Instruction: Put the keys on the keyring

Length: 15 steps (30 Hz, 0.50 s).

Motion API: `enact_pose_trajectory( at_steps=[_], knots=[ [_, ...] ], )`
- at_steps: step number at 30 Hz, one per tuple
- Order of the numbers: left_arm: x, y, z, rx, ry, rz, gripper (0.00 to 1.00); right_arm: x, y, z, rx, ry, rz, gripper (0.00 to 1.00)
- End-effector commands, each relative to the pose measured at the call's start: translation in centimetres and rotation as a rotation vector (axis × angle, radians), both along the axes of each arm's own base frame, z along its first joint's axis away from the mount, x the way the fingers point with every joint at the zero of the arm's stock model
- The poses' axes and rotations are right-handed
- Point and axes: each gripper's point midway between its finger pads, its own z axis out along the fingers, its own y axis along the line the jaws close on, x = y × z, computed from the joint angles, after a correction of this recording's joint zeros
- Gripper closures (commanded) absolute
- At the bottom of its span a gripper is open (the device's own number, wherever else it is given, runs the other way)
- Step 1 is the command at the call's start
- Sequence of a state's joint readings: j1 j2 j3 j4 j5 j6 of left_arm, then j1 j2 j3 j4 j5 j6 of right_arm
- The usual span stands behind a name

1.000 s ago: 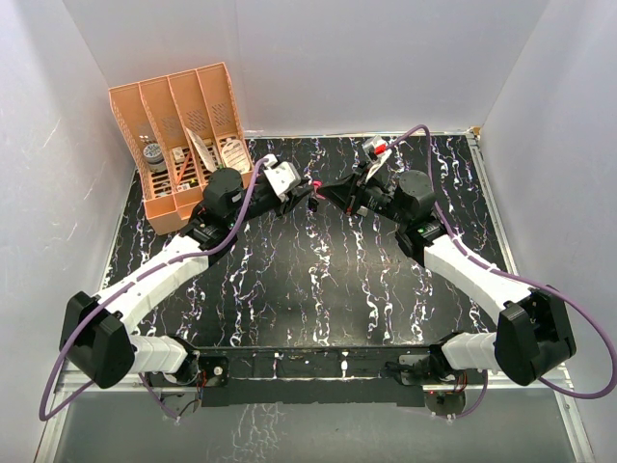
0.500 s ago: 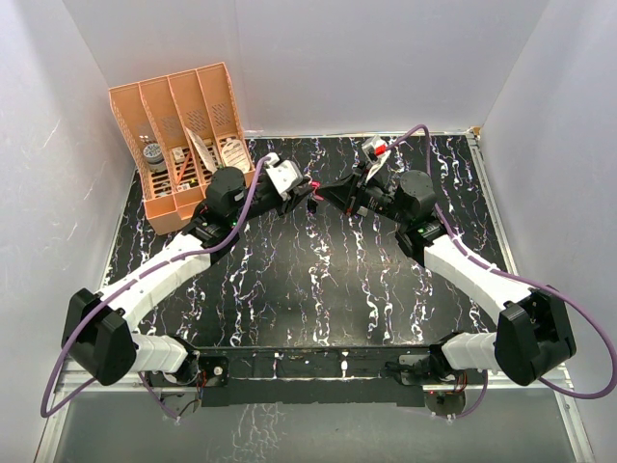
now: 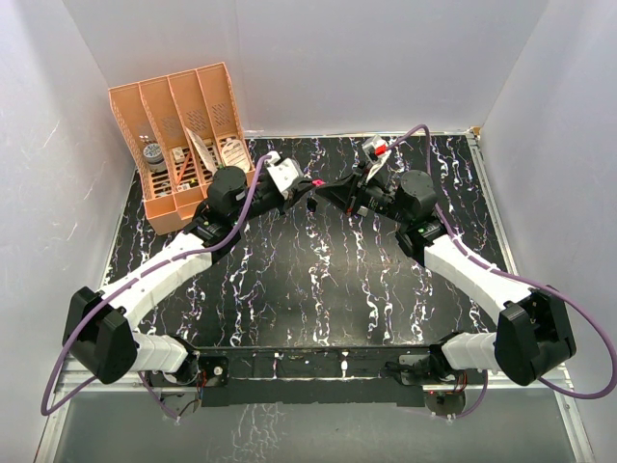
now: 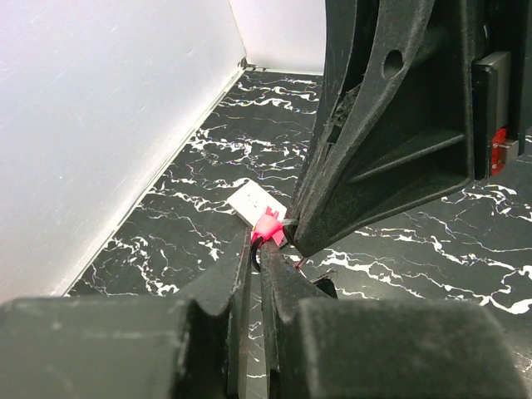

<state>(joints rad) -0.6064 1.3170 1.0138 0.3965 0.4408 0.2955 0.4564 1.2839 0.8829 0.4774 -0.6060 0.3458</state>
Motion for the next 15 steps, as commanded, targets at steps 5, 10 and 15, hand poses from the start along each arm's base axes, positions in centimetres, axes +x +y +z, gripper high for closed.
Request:
enact_pose_trajectory(
  at_steps=[5,10,15],
  knots=[
    [-0.26,-0.47,2.95,-0.043,-0.058,-0.014,1.0,-0.53,-0.24,4.68,0.068,-0.135,0.006,1.0],
    [-0.55,-0.67,3.14,-0.049,-0.052,-0.021,1.0,-0.29,-0.32,4.71,0.073,-0.13,-0.006,1.0],
    [-0.84,-0.82,3.41,-0.059,-0.044,-0.013,1.0,0.3,-0.57,4.71,0.077,-0.112,-0.04,0.92]
  ],
)
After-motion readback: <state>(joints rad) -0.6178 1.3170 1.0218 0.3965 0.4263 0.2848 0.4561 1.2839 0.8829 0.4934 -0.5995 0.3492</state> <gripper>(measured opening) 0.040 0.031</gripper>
